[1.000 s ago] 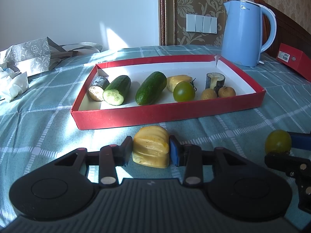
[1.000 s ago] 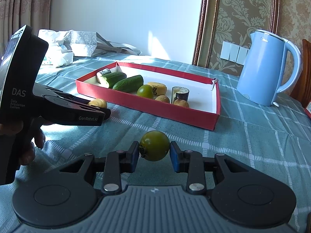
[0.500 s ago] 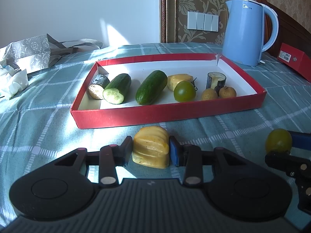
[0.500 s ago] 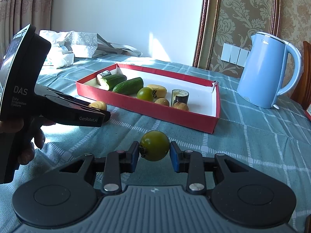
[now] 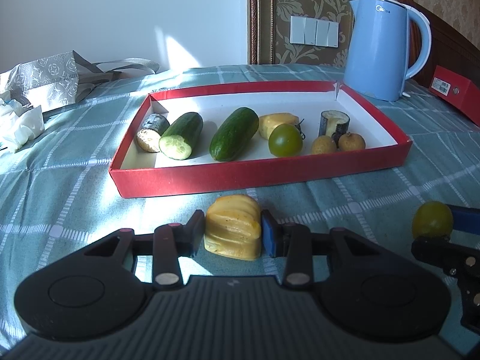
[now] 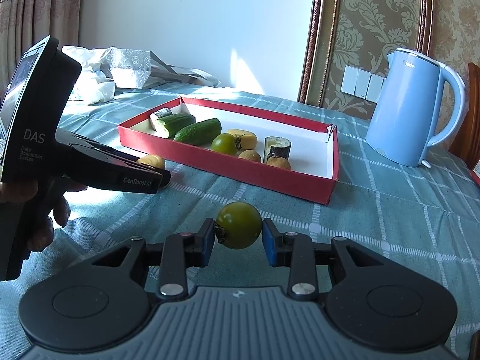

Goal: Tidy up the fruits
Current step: 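Lift yellow fruit chunk with left tool while right tool holds green tomato, then carry yellow chunk into red box and open left tool while right tool holds tomato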

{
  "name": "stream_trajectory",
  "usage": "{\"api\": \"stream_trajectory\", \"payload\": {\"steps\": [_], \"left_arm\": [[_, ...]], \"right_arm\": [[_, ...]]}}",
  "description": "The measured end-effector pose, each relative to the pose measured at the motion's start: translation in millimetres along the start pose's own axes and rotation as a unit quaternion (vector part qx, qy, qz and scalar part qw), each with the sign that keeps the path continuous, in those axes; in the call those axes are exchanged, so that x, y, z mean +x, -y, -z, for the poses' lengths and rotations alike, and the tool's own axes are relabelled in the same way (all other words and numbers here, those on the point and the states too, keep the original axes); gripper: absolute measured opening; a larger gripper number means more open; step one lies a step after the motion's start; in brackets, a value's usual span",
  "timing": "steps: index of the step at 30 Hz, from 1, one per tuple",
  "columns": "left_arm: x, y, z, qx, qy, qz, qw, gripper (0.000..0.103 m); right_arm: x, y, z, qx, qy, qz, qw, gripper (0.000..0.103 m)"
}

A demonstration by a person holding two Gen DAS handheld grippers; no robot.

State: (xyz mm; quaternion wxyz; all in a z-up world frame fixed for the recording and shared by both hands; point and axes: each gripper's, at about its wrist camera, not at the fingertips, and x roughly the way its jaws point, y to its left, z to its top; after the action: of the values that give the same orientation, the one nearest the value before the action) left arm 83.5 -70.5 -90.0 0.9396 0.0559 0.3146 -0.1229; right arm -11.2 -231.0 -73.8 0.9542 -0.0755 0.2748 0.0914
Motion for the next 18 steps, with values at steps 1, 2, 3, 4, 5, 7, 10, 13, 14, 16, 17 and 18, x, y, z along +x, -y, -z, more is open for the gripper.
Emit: {"api": "stream_trajectory", "payload": {"steps": [1, 2, 3, 4, 5, 7, 10, 13, 14, 16, 17, 18], "left_arm": [[0.1, 0.0, -0.2, 0.0, -0.001, 0.0, 1.0, 0.036], [0.2, 0.2, -0.3, 0.002, -0.001, 0.0, 1.0, 0.036], [0.3, 0.2, -0.4, 0.002, -0.001, 0.0, 1.0, 0.036], [0.3, 0.6, -0.5, 0.002, -0.002, -0.001, 1.0, 0.036], [0.4, 1.1, -0.8, 0.002, -0.002, -0.001, 1.0, 0.036], [0.6, 1.8, -1.3, 0.006, -0.003, -0.002, 1.0, 0.036], [-2.4, 1.8, -4.8, 0.006, -0.004, 0.004, 1.0, 0.036], [-11.7, 3.7, -12.8, 0.019, 0.004, 0.01, 0.9998, 0.036], [-15.3, 4.1, -16.7, 0.021, 0.009, 0.014, 0.9996, 0.036], [-21.6, 6.1, -29.0, 0.024, 0.021, 0.026, 0.9992, 0.036], [-23.1, 8.5, -36.7, 0.03, 0.028, 0.027, 0.9988, 0.036], [-23.0, 10.6, -42.9, 0.035, 0.032, 0.028, 0.9985, 0.036]], "right_arm": [[-0.7, 0.1, 0.1, 0.001, 0.001, 0.0, 1.0, 0.033], [-1.0, 0.1, 0.2, 0.001, 0.001, 0.0, 1.0, 0.033], [-1.0, 0.4, 0.3, 0.001, 0.0, 0.0, 1.0, 0.033], [-1.2, 0.6, 0.4, 0.002, 0.001, 0.0, 1.0, 0.033], [-1.5, 0.6, 0.5, 0.002, 0.001, 0.0, 1.0, 0.033], [-1.6, 1.4, 0.3, 0.004, 0.002, 0.0, 1.0, 0.033], [-2.7, 3.0, -1.2, 0.008, 0.005, -0.001, 1.0, 0.033], [-4.0, 5.3, -4.1, 0.014, 0.01, -0.004, 1.0, 0.033], [-4.5, 6.4, -4.7, 0.017, 0.012, -0.004, 1.0, 0.033], [-4.7, 9.3, -6.6, 0.024, 0.015, -0.005, 1.0, 0.033], [-4.7, 11.6, -7.7, 0.027, 0.016, -0.005, 1.0, 0.033], [-4.8, 13.5, -8.1, 0.029, 0.017, -0.005, 0.999, 0.033]]}}
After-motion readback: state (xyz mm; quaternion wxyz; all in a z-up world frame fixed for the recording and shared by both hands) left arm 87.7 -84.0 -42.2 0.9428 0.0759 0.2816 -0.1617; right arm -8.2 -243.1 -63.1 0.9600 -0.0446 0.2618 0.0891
